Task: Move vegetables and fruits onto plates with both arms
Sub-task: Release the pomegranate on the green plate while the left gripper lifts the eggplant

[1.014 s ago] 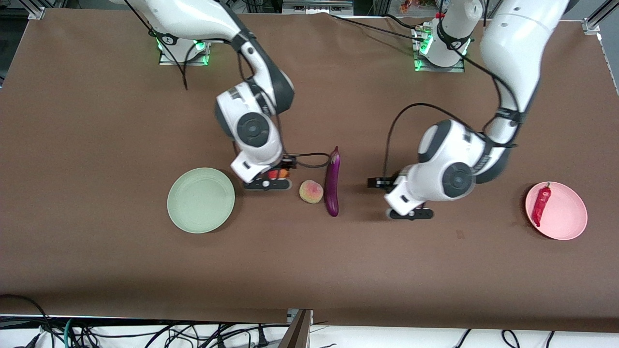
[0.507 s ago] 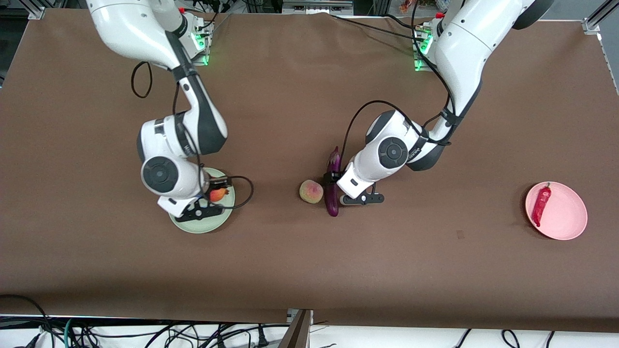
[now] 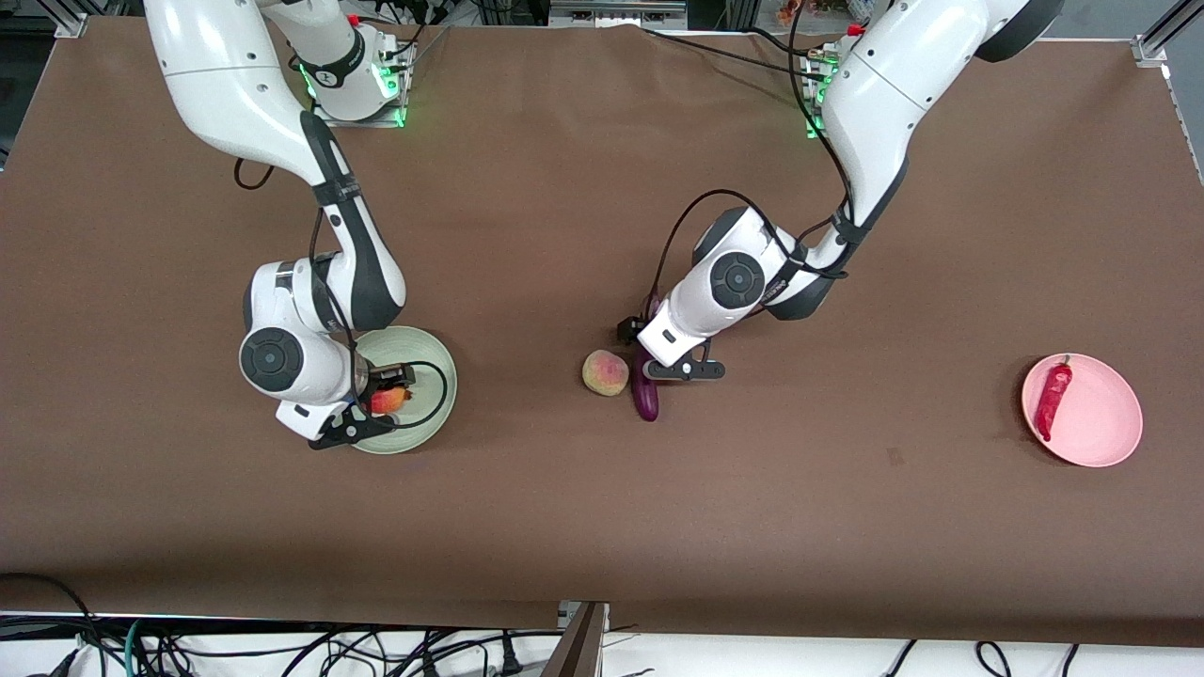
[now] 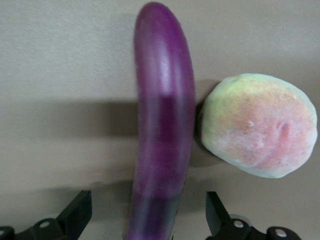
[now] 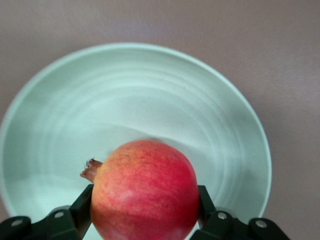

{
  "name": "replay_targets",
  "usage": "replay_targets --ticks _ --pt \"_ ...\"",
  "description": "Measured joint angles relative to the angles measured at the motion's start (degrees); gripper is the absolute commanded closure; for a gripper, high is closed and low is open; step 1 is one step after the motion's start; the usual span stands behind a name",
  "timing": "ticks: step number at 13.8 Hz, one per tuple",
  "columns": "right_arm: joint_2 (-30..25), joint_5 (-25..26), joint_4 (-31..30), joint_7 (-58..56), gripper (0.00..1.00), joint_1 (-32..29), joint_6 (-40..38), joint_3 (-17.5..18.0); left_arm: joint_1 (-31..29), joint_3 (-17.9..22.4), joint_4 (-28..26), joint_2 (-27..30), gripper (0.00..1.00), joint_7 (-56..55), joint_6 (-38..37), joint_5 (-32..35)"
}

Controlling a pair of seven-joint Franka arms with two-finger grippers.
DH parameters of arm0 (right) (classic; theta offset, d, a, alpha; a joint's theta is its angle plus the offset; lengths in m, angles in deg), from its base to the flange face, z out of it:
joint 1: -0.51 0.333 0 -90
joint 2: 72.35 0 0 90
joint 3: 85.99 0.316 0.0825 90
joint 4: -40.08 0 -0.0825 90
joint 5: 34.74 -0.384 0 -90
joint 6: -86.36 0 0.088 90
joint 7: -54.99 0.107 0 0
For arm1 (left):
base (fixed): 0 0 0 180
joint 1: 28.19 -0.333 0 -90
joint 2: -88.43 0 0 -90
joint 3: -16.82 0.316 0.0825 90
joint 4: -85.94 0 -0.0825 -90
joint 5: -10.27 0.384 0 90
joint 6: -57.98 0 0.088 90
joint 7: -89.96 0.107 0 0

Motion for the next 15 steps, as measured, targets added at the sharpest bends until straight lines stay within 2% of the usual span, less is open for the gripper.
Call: replay_targets --ticks 1,3,4,5,6,7,9,12,15 --pt "-0.44 0.01 -0.16 -1.37 0.25 -0.24 0.03 -0.04 0.06 0.02 0.0 -0.15 0.09 0.0 0.15 0.02" --pt "-0.5 0.02 -0.27 -3.09 0.07 -1.45 0.15 -0.1 0.08 0.08 -0.01 -0.44 0.45 0.0 0.2 0.09" --pt "-0.49 0.02 -0.33 -3.63 0.06 -2.03 0.26 -0.1 0.11 0.1 -0.01 -0.57 0.58 0.0 0.23 0.12" --pt "-0.49 0.01 -0.34 -3.73 0.01 -2.41 0.35 -0.1 0.12 0.11 -0.01 -0.71 0.68 0.0 0.26 0.15" --pt "-0.51 0.01 -0.33 -3.71 0.01 -2.51 0.47 -0.1 0.12 0.18 -0.01 -0.83 0.88 -0.05 0.31 0.16" --pt "-0.58 0.0 -0.3 -3.69 0.01 -2.49 0.62 -0.02 0.03 0.37 -0.01 -0.85 0.99 -0.08 0.32 0.16" --pt "-1.11 -0.08 0.37 -2.65 0.01 -2.35 0.14 0.31 -0.68 0.62 0.28 -0.69 1.0 -0.09 -0.51 0.16" --pt "-2.5 -0.11 5.18 5.42 0.01 -1.1 -5.54 1.3 -2.54 1.65 1.02 1.21 1.0 -0.09 -3.67 0.19" --pt "-3.24 -0.18 9.54 16.44 0.01 2.95 -7.74 2.56 -3.06 5.94 2.14 6.6 1.0 -0.08 -12.33 0.21"
